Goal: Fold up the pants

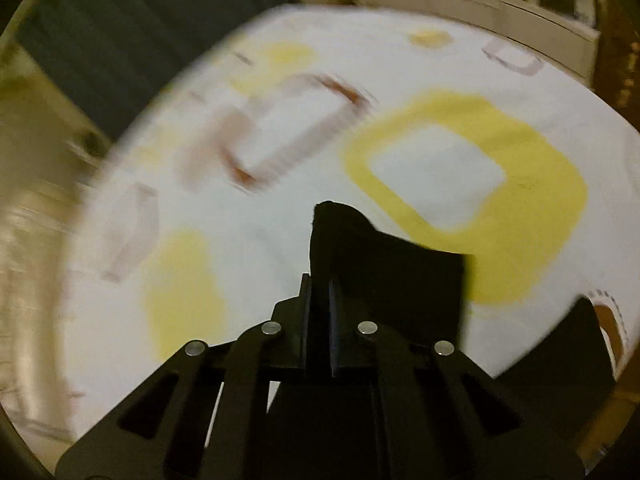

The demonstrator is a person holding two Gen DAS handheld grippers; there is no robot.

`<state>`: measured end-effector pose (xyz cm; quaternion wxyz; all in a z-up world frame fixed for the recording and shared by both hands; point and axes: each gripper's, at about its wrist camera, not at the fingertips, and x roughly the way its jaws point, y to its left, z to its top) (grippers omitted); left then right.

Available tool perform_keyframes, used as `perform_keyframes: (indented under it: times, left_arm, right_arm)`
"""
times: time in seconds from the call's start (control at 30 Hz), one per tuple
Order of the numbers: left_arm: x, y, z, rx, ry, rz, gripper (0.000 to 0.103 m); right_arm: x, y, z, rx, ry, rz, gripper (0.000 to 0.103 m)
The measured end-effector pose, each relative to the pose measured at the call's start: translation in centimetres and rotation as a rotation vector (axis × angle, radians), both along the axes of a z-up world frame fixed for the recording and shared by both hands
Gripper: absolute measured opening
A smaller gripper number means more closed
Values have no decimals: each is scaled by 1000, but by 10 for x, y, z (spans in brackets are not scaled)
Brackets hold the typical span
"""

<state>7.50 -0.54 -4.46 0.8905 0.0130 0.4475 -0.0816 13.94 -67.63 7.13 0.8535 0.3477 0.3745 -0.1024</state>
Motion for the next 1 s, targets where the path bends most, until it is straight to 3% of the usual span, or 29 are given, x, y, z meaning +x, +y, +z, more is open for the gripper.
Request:
perform_keyframes:
  times: [0.1, 0.2, 0.3, 0.37, 0.47, 0.57, 0.67, 0.7, 0.77, 0.83, 0.93, 0.97, 1.0]
  left_arm:
    - [-1, 0, 0, -3, 1, 4, 86]
    - [-1, 0, 0, 2, -2, 6, 86]
    - [-2, -1, -1, 8, -3, 6, 86]
    - [-2, -1, -2, 12, -4, 4, 86]
    - [-3, -2, -2, 20, -4, 2, 86]
    - [-3, -2, -3, 25, -4, 6, 86]
    - [-3, -3, -2, 26, -2, 10, 86]
    - [-3, -3, -2, 29, -2, 10, 86]
    - [-3, -4, -2, 33, -2, 10, 86]
    - [-3, -4, -2, 35, -1, 11, 86]
    - [-3, -4, -2, 35, 1, 13, 86]
    - [-3, -4, -2, 35, 0, 13, 86]
    - [-3, -4, -2, 35, 0, 13, 86]
  right_arm:
    - [-54, -28, 34, 120, -211, 13, 7]
    - [-109, -54, 29, 167, -291, -9, 7]
    - [-172, -79, -12, 184, -278, -80, 7]
    - [-208, -92, -56, 214, -218, -136, 7]
    - [-243, -107, -112, 310, -156, -213, 6]
    - [-257, -109, -138, 337, -136, -233, 6]
    - [-262, -110, -147, 384, -154, -246, 16]
    - [-262, -110, -148, 400, -156, -251, 33]
    - [-262, -110, -150, 411, -156, -270, 50]
    - [-263, -109, -147, 427, -174, -262, 53]
    - [-251, -105, -143, 393, -151, -248, 51]
    - [-247, -103, -142, 381, -137, -241, 34]
    - [-241, -100, -141, 374, -117, -220, 10]
